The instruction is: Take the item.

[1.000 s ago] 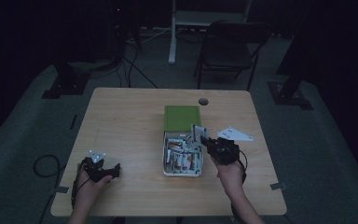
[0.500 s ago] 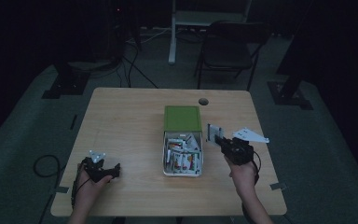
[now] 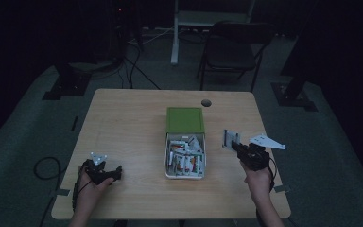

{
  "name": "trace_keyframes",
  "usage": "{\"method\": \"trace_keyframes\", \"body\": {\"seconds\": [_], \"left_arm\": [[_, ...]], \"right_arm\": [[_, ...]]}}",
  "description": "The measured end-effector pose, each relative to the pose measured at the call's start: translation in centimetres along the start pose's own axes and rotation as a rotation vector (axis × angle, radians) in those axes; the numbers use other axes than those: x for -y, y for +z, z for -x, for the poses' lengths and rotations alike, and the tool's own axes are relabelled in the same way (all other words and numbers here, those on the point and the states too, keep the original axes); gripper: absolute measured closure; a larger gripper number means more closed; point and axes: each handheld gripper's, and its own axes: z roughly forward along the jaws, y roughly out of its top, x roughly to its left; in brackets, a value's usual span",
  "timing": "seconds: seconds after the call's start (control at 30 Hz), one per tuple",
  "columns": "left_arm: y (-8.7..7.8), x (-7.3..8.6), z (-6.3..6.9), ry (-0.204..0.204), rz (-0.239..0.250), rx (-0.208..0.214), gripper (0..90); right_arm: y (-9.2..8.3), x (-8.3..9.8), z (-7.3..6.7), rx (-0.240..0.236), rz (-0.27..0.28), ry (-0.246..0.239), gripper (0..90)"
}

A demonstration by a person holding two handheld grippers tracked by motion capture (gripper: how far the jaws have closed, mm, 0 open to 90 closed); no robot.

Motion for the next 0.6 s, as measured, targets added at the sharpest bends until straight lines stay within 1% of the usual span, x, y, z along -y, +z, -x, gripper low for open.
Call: {"method": "trace_keyframes", "body": {"seconds": [0.07,0.23,0.33,0.4,0.5,0.6], "left_arm": [[0.0,0.0,0.0,0.0,0.0,0.0,6.9],[0.0,0.0,0.0,0.0,0.0,0.0,6.9],[0.0,0.0,0.0,0.0,0.0,0.0,6.9],[0.0,0.0,0.0,0.0,0.0,0.0,6.9],[0.0,0.0,0.0,0.0,0.0,0.0,6.9],[0.0,0.0,0.0,-0.002,0.001,0.0,6.9]], "right_arm": [[0.0,0.4,0.6,0.01,-0.008,0.005,87.4],[0.2,1.4,1.1,0.02,-0.035,0.002,87.4],[0.4,1.9,1.3,0.021,-0.046,0.003,87.4],[0.5,2.3,1.5,0.021,-0.053,-0.006,87.4],[0.6,2.9,1.9,0.012,-0.064,0.004,87.4],[0.8,3.3,2.1,0.013,-0.08,0.006,87.4]]}}
